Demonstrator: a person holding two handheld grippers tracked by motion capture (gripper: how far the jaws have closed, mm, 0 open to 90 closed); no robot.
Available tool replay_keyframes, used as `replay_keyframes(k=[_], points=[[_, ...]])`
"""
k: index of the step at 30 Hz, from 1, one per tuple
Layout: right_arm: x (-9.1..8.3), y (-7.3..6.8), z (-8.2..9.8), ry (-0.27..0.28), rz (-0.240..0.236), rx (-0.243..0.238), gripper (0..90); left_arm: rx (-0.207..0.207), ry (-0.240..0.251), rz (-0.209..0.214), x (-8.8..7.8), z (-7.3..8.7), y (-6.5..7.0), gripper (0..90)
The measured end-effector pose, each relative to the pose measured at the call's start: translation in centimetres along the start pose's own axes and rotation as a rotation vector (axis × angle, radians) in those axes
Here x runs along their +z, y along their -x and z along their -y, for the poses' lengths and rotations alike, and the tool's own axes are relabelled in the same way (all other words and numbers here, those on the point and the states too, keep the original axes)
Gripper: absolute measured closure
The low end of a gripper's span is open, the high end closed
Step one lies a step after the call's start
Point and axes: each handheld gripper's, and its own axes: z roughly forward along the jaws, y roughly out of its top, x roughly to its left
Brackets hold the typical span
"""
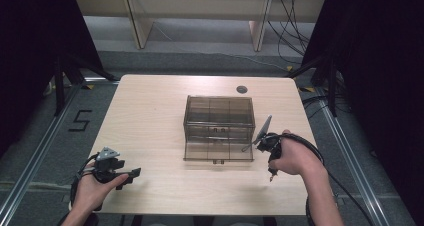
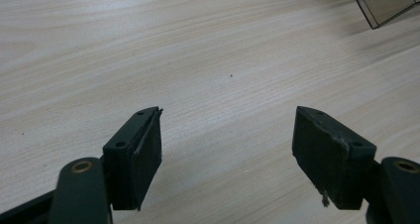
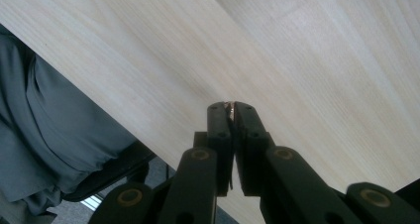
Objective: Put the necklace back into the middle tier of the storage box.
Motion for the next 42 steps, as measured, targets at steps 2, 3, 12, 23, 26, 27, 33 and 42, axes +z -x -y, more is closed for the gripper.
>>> replay_keyframes(k=[2, 3, 12, 23, 26, 27, 33, 42], points=[[-0.2, 0.0, -0.4, 0.002, 0.008, -0.024, 86.8, 0.007, -0.008, 0.002, 0.0, 0.0, -0.1, 27.2], [-0.3, -0.1, -0.5, -0.002, -0.002, -0.001, 86.9, 0.007, -0.008, 0.002, 0.0, 0.0, -0.1, 27.2], [-0.7, -0.2, -1.2, -0.005, 0.026, -0.025, 86.9, 0.026, -0.027, 0.002, -0.2, -0.1, -0.2, 27.3], [-1.3, 0.0, -1.8, -0.002, 0.031, -0.054, 86.9, 0.005, -0.01, 0.003, 0.0, 0.0, 0.0, 27.2], [-1.6, 0.0, -1.9, 0.0, 0.032, -0.051, 86.8, 0.004, -0.017, 0.007, 0.0, 0.0, 0.0, 27.2], [-1.7, 0.0, -2.0, -0.006, 0.032, -0.048, 86.8, 0.015, -0.024, 0.006, -0.1, 0.0, -0.1, 27.2], [-2.2, 0.0, -2.4, 0.001, 0.04, -0.05, 86.8, 0.007, -0.018, 0.007, 0.0, 0.0, 0.0, 27.2], [-2.4, 0.1, -3.1, 0.005, 0.042, -0.068, 86.9, 0.003, -0.019, 0.006, 0.0, 0.0, 0.0, 27.2]])
